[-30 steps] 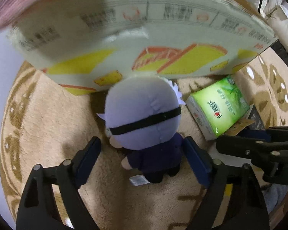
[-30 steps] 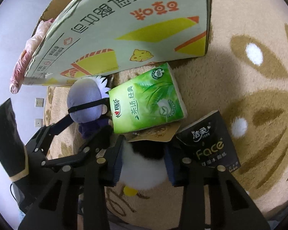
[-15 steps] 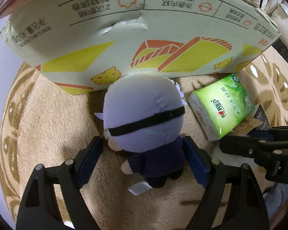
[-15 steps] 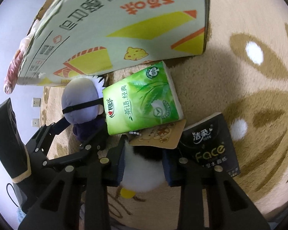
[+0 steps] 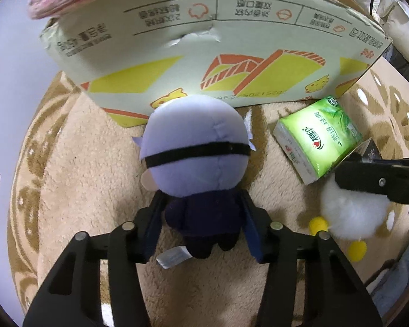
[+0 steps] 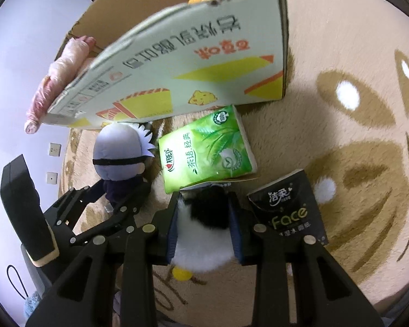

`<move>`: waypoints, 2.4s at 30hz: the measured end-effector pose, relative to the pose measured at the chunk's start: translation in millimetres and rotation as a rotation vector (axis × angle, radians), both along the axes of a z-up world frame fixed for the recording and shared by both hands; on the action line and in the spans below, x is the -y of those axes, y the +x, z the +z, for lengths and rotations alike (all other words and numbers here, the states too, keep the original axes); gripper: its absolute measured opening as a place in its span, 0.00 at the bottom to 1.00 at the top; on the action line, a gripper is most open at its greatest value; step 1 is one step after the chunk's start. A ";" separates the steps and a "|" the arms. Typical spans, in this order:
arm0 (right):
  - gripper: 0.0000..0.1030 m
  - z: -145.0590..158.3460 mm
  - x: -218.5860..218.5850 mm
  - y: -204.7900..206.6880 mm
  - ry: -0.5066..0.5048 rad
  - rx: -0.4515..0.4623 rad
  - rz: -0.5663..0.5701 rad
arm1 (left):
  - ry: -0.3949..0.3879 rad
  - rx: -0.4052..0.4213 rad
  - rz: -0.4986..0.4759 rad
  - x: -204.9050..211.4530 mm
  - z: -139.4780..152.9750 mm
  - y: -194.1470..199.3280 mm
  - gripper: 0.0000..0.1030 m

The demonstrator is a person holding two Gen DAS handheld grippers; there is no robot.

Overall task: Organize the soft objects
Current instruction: 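Grasp lavender plush doll with left tool while right tool grasps white pom-pom toy, then lift doll and pom-pom toy and carry both over the box, then lower doll and pom-pom toy into the box and open both tools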

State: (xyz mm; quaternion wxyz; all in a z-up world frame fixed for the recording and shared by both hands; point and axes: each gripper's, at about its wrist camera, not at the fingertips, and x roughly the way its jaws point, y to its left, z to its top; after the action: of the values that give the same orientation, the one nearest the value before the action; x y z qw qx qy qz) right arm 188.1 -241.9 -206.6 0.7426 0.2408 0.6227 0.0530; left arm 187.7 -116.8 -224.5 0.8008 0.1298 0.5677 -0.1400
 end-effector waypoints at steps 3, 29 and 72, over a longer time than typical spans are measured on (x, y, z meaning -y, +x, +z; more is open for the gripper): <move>0.33 6.3 1.2 -3.0 -0.005 0.018 0.003 | -0.004 0.003 0.012 -2.6 2.0 -5.0 0.42; 0.33 94.6 25.3 -29.8 -0.095 0.368 0.006 | -0.090 0.233 0.109 -37.2 96.2 -65.3 0.40; 0.33 160.7 53.7 -0.5 -0.201 0.762 -0.089 | -0.213 0.563 0.020 -2.5 193.4 10.5 0.41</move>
State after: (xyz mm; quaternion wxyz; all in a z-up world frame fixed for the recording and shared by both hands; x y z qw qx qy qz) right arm 187.6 -295.6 -46.0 0.9419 0.1566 0.2936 0.0450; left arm 198.2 -114.3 -31.1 0.9372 0.0734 0.3065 -0.1495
